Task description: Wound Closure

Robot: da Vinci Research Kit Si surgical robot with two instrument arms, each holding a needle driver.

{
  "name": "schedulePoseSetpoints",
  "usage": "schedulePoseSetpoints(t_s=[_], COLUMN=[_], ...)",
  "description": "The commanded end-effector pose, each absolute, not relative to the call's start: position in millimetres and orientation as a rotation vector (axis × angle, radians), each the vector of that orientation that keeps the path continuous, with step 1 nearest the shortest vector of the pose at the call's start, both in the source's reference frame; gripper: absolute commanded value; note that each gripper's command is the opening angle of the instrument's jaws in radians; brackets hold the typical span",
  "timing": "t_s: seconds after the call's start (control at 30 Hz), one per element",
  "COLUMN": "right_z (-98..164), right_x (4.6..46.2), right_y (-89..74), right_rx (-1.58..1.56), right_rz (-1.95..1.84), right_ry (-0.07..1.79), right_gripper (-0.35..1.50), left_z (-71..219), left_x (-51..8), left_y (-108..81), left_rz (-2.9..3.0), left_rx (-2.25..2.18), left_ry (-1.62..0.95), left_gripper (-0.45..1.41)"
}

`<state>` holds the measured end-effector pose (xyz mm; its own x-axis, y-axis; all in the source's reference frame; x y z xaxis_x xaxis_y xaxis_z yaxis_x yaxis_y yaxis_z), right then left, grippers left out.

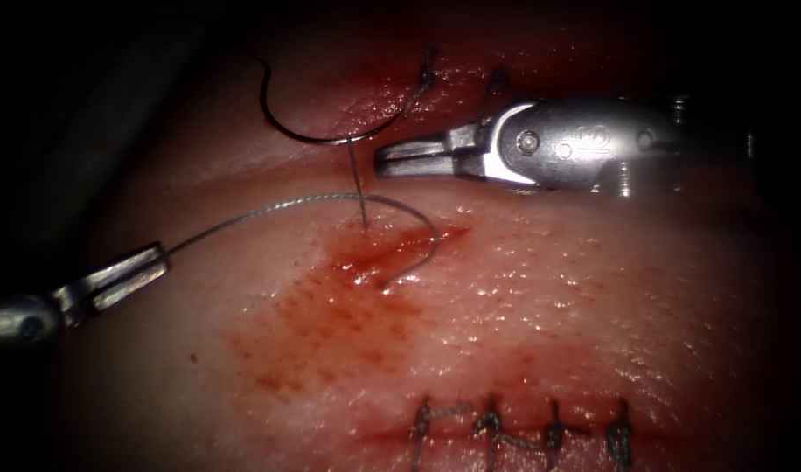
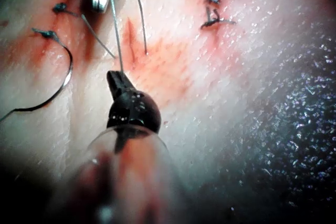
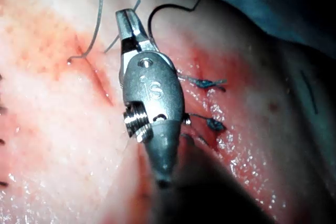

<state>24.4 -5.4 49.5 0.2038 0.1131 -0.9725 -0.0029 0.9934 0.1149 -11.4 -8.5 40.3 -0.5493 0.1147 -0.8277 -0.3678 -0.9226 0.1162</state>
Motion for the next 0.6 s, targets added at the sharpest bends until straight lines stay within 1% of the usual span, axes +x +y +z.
schedulePoseSetpoints(t_s=[0.03, 0.37, 0.6], right_z=[50.1, 48.1, 48.1], right_x=[26.0, 28.1, 29.0], right_y=[-6.7, -7.8, -7.7], right_rx=[0.119, 0.15, 0.163], right_rz=[0.076, 0.125, 0.245], right_ry=[1.382, 1.505, 1.548], right_gripper=[-0.35, -0.35, -0.35], left_z=[41.2, 45.0, 47.5], left_x=[-12.5, -17.3, -18.8], left_y=[-8.3, -6.2, -6.9], left_rz=[2.511, 2.449, 2.445], left_rx=[-1.275, -0.997, -0.931], left_ry=[0.407, 0.52, 0.572], left_gripper=[-0.45, -0.45, -0.45])
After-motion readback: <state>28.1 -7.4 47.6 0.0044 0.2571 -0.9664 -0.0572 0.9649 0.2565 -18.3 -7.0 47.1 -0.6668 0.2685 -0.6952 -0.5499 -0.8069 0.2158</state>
